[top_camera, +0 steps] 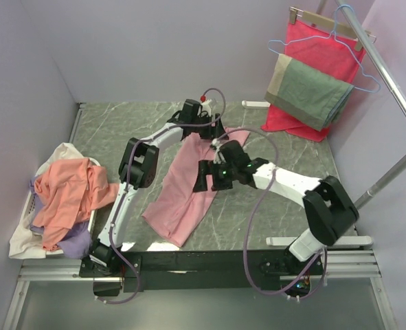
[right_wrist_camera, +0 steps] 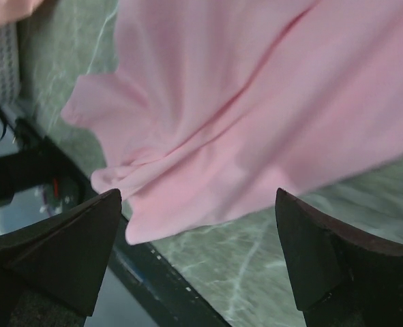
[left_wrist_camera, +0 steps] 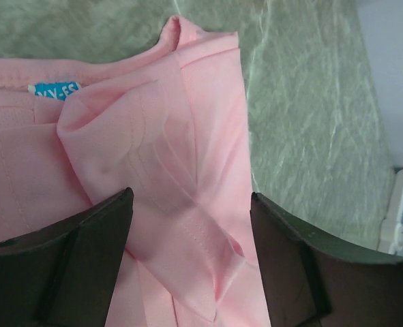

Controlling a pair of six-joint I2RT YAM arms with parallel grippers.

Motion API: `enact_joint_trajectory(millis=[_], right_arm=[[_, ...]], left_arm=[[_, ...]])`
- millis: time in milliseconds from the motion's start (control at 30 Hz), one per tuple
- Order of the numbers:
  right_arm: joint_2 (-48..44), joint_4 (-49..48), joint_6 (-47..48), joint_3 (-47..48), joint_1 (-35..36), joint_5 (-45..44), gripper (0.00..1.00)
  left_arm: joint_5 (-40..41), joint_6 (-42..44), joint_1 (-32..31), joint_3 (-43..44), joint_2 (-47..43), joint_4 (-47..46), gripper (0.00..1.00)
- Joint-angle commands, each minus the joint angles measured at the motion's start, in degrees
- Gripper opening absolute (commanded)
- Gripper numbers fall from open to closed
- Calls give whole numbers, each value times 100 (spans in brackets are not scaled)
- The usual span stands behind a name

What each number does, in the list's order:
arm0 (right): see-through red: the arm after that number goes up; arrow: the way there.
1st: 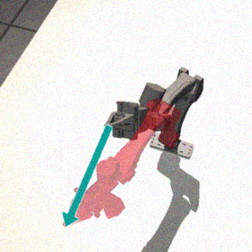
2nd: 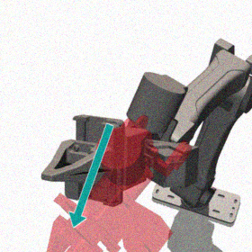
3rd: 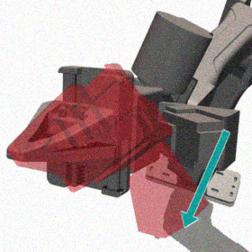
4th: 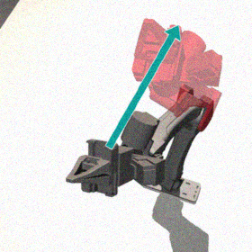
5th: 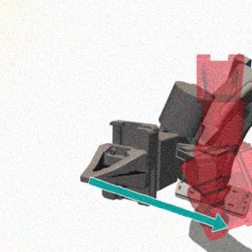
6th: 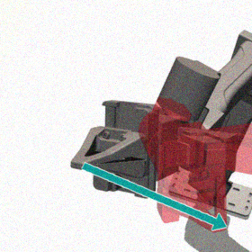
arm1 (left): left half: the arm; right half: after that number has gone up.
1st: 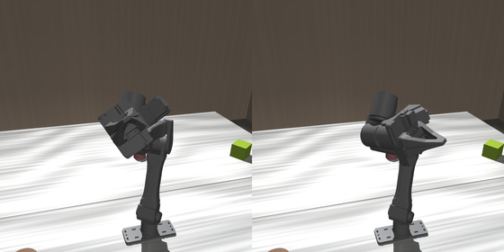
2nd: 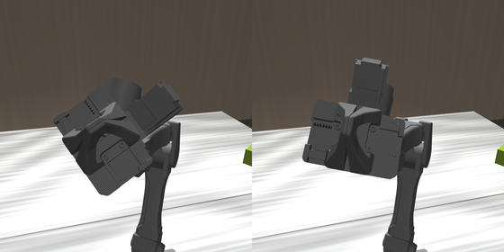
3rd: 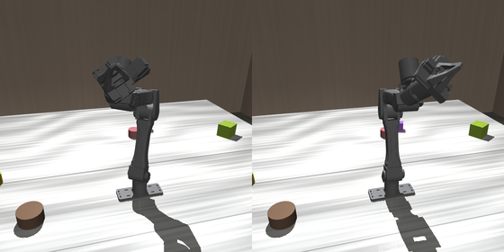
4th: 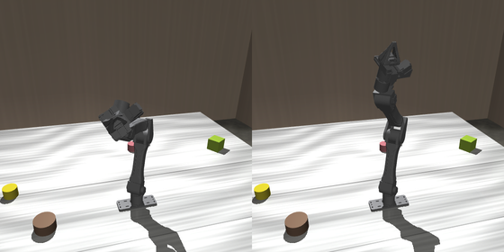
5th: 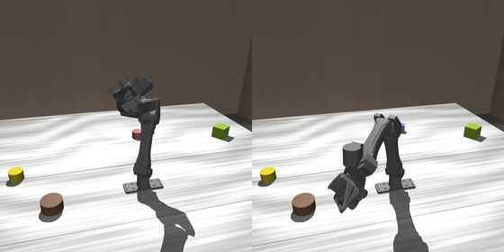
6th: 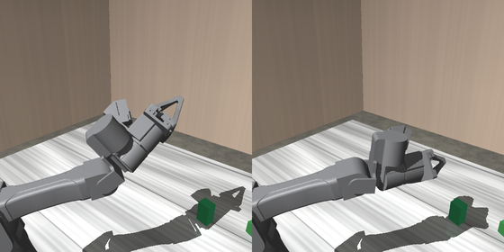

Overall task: Fold and stack the t-shirts
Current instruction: Rotate the tshirt 90 degrees

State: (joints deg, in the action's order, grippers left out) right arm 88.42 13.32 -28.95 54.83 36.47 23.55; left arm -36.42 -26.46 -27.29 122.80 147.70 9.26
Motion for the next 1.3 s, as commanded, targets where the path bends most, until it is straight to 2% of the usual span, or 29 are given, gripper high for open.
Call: enact_joint_trajectory(millis=[0,167,367,700,767,900,1100,1267], right_arm=[[534,-628,-233,274,352,948,100],[1194,-436,-243,327,677,933,100],[1520,381,-190,143,748,-86,100],[1177,1778,-76,98,739,-2503,100],[1116,1806,-24,151,748,-2741,100],[381,1621,56,204,783,-3109,100],[-772,1744,179,248,783,-4077,100],[-1046,1893,293,213,774,-4025,100]], left_arm=[[-330,-157,337,243,259,-328,77],[-497,-228,540,824,672,-196,77],[-243,-176,812,868,725,-205,77],[12,-158,1629,842,488,-196,76],[13,-123,1674,850,409,-205,77],[65,-61,1674,921,269,-187,83],[56,-430,1657,324,-820,-784,91],[302,-449,1447,-589,-2199,-768,93]])
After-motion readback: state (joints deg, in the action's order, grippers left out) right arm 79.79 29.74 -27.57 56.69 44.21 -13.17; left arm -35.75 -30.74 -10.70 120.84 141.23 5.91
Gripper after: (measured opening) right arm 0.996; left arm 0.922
